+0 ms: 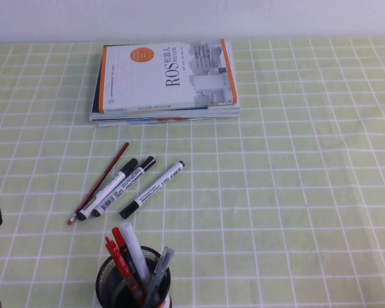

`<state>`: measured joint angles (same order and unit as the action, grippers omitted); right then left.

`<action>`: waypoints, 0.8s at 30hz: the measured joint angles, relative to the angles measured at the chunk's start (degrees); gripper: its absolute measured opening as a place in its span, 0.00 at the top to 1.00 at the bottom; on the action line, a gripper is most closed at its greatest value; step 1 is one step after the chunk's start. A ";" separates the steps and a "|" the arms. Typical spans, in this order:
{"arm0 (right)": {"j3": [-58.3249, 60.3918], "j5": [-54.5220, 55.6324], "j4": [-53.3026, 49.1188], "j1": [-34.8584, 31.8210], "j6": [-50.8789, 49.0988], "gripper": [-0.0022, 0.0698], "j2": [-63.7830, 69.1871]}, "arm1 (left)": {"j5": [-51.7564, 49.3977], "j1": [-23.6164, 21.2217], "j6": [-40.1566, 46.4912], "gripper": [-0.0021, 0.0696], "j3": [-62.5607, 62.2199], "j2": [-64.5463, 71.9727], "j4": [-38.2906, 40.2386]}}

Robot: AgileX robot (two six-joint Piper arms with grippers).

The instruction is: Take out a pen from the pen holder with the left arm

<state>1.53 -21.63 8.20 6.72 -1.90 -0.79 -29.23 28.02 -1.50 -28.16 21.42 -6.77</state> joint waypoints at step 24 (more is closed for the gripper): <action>0.00 0.00 0.00 0.00 0.00 0.99 0.00 | 24.58 -19.59 8.40 0.97 24.75 -18.89 8.70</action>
<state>1.53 -21.63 8.20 6.72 -1.90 -0.79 -4.65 8.44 6.91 -3.41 2.52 1.94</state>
